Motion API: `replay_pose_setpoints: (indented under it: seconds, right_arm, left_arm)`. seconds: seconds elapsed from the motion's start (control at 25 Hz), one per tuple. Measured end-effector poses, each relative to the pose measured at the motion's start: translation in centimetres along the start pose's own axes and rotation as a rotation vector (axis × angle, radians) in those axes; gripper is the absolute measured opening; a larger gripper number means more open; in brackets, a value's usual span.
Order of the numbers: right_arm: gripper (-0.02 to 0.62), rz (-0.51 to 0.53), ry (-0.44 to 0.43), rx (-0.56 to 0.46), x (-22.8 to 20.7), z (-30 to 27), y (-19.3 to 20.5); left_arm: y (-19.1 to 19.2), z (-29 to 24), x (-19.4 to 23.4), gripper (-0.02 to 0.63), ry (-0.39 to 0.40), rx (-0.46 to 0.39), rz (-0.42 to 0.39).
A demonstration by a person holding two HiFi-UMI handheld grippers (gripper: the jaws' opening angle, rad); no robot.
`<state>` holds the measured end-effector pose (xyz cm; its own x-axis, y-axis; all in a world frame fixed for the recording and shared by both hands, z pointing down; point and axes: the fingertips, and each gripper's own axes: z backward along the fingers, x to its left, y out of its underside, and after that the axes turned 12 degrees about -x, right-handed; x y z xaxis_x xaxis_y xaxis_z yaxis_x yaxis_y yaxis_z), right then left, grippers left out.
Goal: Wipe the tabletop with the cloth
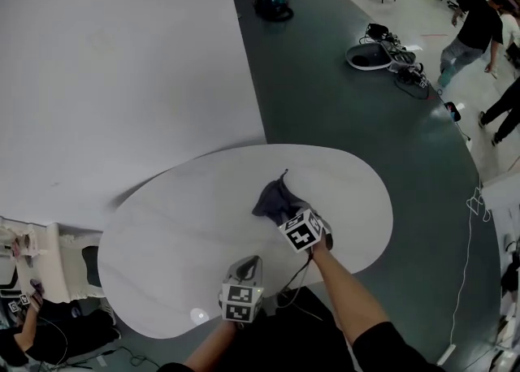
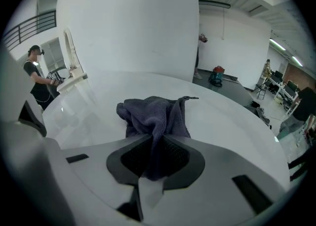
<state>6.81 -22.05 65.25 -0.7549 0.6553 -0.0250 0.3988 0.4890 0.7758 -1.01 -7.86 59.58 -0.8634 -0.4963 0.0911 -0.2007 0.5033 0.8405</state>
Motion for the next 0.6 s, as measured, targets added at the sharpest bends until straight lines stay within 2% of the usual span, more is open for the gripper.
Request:
replay_pose_setpoints:
  seconds: [0.32, 0.6]
  right_arm:
    - [0.046, -0.061, 0.077, 0.007, -5.6, 2.9, 2.5]
    - [0.046, -0.117, 0.146, 0.003, -10.2, 5.8, 5.1]
  left_arm:
    - [-1.5, -2.8, -2.2, 0.006, 0.060, 0.012, -0.035]
    - [-3.0, -5.0, -5.6, 0.006, 0.145, 0.029, -0.086]
